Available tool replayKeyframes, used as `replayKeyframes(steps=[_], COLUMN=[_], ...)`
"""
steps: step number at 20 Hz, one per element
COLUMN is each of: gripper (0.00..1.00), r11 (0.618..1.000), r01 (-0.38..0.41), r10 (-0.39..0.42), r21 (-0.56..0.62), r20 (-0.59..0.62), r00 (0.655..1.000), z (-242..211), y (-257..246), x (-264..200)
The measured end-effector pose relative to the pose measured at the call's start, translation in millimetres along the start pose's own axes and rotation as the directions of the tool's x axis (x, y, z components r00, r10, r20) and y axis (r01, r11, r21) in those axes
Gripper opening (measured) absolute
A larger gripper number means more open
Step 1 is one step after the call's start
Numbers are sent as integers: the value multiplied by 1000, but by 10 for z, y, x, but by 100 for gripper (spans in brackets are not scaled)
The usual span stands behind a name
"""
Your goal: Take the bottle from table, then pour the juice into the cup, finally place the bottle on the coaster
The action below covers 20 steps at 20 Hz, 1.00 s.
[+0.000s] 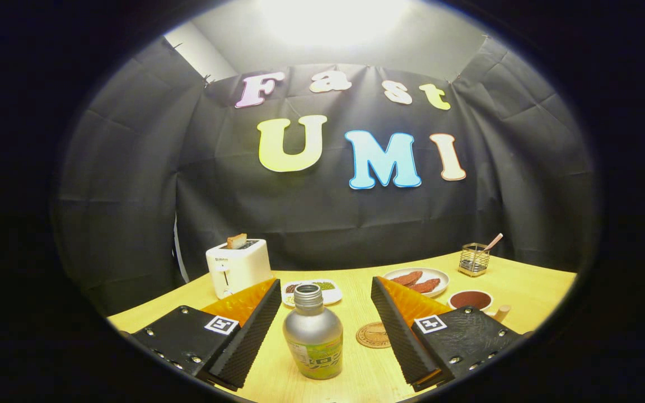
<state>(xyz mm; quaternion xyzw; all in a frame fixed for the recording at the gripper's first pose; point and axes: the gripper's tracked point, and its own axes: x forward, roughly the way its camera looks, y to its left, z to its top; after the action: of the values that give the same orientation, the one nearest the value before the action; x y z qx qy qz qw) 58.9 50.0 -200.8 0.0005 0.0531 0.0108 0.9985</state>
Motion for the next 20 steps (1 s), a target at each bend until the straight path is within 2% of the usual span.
replayKeyframes(steps=[10, 14, 20], gripper=[99, 99, 97], r11=[999, 997, 998], r01=[-32, -37, -41], r10=[30, 34, 38], r21=[-23, -61, -57], r20=[-62, -53, -45], r00=[998, 998, 998], z=[-589, -618, -652], y=[145, 176, 210], x=[255, 297, 331])
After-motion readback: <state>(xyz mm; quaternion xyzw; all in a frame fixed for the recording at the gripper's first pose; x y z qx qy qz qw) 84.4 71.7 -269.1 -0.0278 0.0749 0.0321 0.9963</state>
